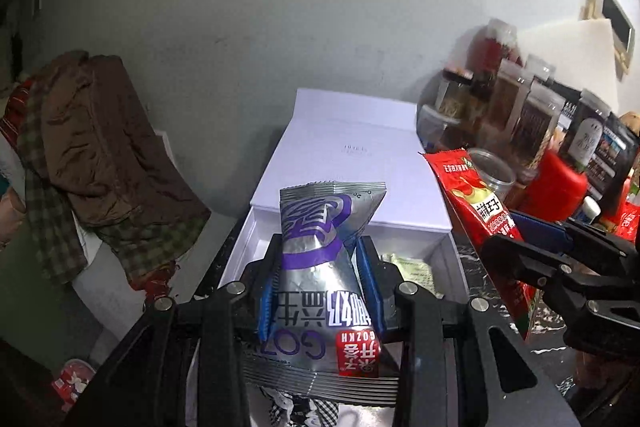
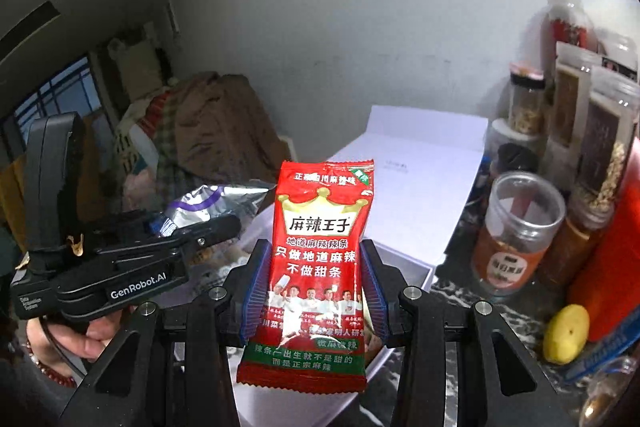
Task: Organize soft objects
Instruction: 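Carry both packets over the white gift box, left and right tools together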
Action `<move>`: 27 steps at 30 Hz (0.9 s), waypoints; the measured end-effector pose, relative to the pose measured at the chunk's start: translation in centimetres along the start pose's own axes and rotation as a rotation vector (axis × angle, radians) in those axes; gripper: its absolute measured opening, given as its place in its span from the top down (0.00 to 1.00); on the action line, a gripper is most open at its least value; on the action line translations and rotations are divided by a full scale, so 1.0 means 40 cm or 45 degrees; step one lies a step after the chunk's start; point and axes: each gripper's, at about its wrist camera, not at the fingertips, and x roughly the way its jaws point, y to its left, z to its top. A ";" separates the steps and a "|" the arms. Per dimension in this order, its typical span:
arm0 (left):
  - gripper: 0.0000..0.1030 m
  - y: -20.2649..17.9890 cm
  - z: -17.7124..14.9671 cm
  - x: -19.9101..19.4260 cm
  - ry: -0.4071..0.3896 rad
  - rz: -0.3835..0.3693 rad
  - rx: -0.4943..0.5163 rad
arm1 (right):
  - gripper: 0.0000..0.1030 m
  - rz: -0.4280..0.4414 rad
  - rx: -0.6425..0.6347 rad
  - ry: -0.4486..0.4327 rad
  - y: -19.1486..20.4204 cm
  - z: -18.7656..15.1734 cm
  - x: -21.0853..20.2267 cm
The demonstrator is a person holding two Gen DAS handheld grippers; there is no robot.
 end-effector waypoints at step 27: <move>0.65 -0.022 -0.078 0.129 0.203 0.046 0.069 | 0.58 -0.028 0.002 0.181 -0.027 -0.070 0.157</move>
